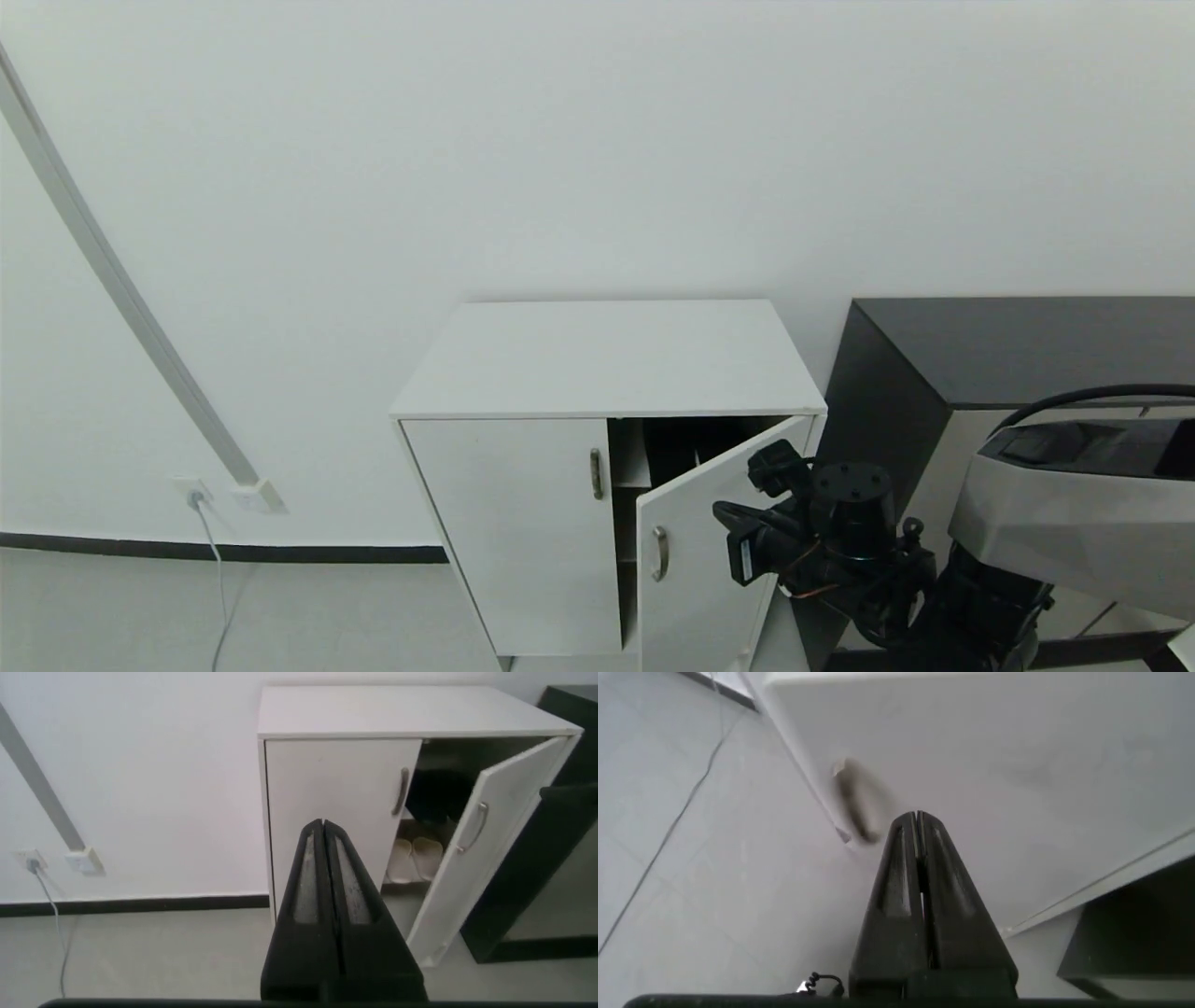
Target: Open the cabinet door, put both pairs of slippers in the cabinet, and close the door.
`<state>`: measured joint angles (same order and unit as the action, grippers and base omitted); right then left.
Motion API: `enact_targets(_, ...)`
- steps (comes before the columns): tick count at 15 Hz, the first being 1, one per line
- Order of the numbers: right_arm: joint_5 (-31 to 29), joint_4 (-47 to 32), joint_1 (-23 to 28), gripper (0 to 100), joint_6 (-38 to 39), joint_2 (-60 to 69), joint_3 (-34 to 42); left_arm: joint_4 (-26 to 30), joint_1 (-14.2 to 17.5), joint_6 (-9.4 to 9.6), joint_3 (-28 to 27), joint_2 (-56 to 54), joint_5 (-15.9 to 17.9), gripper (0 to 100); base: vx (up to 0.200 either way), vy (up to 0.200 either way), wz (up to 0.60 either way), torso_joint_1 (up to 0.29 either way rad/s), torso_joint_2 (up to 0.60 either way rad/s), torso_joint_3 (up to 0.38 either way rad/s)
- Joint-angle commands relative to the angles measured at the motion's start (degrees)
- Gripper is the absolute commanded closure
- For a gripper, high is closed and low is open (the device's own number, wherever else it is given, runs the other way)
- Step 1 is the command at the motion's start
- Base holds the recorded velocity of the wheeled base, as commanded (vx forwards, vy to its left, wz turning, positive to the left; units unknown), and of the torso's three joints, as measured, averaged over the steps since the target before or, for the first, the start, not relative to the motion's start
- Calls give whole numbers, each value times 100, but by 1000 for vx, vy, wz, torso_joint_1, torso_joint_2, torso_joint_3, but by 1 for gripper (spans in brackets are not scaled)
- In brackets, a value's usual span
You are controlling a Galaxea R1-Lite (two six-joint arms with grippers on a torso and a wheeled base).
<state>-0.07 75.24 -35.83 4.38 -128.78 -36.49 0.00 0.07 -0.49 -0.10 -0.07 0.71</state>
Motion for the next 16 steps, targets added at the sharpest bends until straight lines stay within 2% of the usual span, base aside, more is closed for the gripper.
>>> enact_targets(1,-1,-9,-3,100,2,-59,-95,0,1,-4,1,7,0,100,0,0,0,0,0,0)
enact_targets(8,-10,-45,129,100,2,-437,-711,0,1,-4,1,7,0,100,0,0,0,0,0,0)
enact_targets(12,-19,-449,278,100,2,-525,-1238,0,1,-13,1,7,0,100,0,0,0,0,0,0)
enact_targets(16,-19,-493,454,100,2,-745,-1634,0,1,-22,1,7,-9,100,0,0,0,0,0,0)
